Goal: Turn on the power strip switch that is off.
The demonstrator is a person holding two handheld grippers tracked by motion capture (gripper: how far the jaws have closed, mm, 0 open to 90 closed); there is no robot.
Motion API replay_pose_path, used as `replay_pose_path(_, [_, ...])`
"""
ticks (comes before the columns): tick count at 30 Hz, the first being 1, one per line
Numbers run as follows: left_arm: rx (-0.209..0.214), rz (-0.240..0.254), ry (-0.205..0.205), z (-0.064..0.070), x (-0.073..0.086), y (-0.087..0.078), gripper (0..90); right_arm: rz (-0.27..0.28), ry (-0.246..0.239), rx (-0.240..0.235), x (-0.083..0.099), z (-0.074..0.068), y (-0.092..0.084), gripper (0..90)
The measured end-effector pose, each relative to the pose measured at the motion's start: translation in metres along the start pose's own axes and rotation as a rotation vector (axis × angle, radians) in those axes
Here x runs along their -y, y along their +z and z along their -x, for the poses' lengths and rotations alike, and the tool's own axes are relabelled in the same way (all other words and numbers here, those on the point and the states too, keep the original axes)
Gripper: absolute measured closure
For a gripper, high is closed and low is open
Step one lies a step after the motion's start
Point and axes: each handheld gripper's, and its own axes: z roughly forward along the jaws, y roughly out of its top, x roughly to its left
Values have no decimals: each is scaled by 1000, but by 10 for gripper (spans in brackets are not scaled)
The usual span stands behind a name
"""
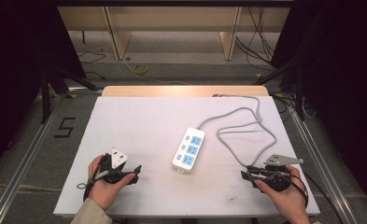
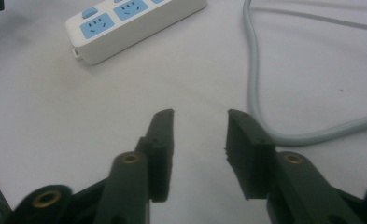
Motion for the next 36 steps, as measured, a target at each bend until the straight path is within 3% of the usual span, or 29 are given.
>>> replay_pose_path(7, [-1, 4, 3, 0, 0, -1, 193, -69, -46, 18, -5, -4, -2, 900])
replay_pose_path(19, [2, 6, 3, 1, -1, 0, 196, -117, -64, 13, -18, -6, -2, 900])
replay_pose_path(36, [5, 3, 4, 3, -3, 1, 199, -196, -111, -19, -37, -20, 9, 900])
